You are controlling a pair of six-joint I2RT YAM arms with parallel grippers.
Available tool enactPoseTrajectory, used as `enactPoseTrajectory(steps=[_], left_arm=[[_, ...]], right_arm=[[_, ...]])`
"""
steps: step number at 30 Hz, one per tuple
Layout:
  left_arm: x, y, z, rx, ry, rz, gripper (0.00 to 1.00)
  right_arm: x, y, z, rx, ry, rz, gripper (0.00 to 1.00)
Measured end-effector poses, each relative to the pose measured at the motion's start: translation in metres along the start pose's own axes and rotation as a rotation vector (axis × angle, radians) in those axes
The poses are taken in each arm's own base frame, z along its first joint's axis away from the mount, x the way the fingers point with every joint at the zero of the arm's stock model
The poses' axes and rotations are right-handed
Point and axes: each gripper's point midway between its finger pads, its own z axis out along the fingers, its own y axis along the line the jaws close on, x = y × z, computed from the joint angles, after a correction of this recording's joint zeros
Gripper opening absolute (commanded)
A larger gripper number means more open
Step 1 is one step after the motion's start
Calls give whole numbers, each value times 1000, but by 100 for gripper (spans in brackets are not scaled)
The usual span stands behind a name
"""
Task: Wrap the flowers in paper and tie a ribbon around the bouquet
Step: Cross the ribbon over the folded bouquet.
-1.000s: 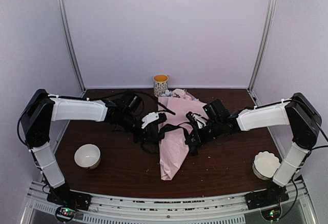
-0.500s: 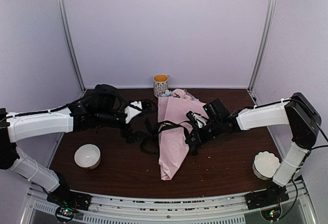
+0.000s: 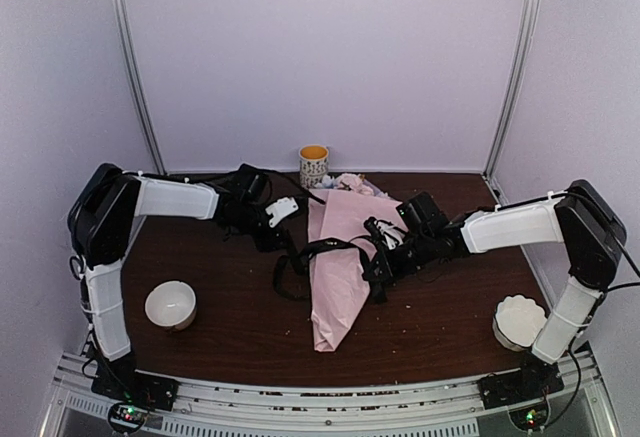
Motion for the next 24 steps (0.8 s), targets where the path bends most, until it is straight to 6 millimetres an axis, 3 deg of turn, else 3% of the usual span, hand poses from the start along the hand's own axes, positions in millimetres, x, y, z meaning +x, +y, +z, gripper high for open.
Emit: enactPoseTrajectory(steps=[2, 9, 14, 24], left_arm=[[-1, -3, 8, 31, 10, 26, 55], [-19, -35, 11, 203, -52, 137, 56], [-17, -61, 10, 325, -74, 158, 54], [-8, -83, 12, 450, -83, 150, 56]], right_arm=[[0, 0, 0, 0, 0, -2, 0], [0, 0, 0, 0, 1, -2, 0], [0, 0, 0, 0, 1, -2, 0], [0, 0, 0, -2, -1, 0, 0]])
